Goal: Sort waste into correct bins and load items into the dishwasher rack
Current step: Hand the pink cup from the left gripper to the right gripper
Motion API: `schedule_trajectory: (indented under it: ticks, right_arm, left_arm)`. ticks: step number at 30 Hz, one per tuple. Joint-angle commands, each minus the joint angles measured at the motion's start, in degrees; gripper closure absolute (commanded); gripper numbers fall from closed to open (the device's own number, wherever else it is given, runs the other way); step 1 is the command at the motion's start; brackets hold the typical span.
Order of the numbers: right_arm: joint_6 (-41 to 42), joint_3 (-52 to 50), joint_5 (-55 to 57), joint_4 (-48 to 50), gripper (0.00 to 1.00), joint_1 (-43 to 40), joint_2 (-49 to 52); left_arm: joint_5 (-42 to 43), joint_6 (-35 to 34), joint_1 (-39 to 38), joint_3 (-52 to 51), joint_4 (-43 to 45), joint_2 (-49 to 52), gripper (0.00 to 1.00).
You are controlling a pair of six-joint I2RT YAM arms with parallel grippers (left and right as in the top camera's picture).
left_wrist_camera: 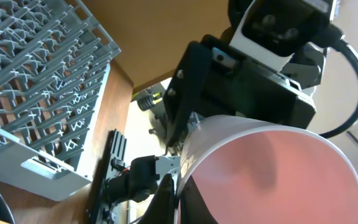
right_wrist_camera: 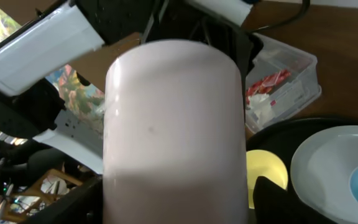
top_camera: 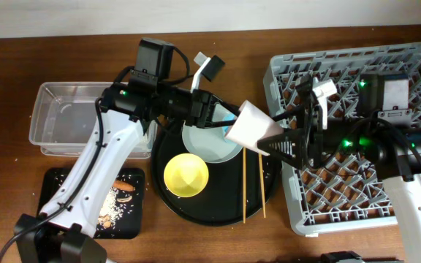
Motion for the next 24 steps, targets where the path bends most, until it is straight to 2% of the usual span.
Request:
schedule_trajectory:
  ticks: [1, 3, 5, 9, 16, 19, 24]
  right_arm:
    - [0.92, 0.79, -0.50, 0.37, 0.34, 0.26, 0.35]
    - [0.92, 0.79, -0.02, 0.39, 0.36, 0.26, 0.35]
    - [0.92, 0.79, 1.88, 0.35, 0.37, 0.26, 0.35]
    - [0.92, 0.76, 1.86, -0.39, 0.30, 0.26, 0.35]
    - [0.90, 0.74, 1.84, -2.08, 0.29, 0.26, 0.35]
    - [0.90, 0.74, 1.86, -2.71, 0.38, 0.26, 0.35]
    - [0.90, 0.74, 1.86, -3.78, 0.38, 0.26, 0.35]
  left_arm:
    - [-0.33, 1.16, -0.22, 0.70, 0.33, -0.42, 0.99]
    - [-1.46, 1.14, -0.22, 0.70, 0.31, -0.42, 0.92]
    - [-1.88, 1.14, -0.22, 0.70, 0.33, -0.42, 0.92]
    - [-1.84, 1.14, -0.22, 0.70, 0.35, -0.42, 1.00]
    - [-1.79, 1.11, -0.22, 0.70, 1.27, -0.42, 1.00]
    - [-1.81, 1.14, -0.22, 0.70, 1.40, -0.42, 1.00]
    - [-1.84, 1.14, -0.22, 0.70, 1.64, -0.42, 1.00]
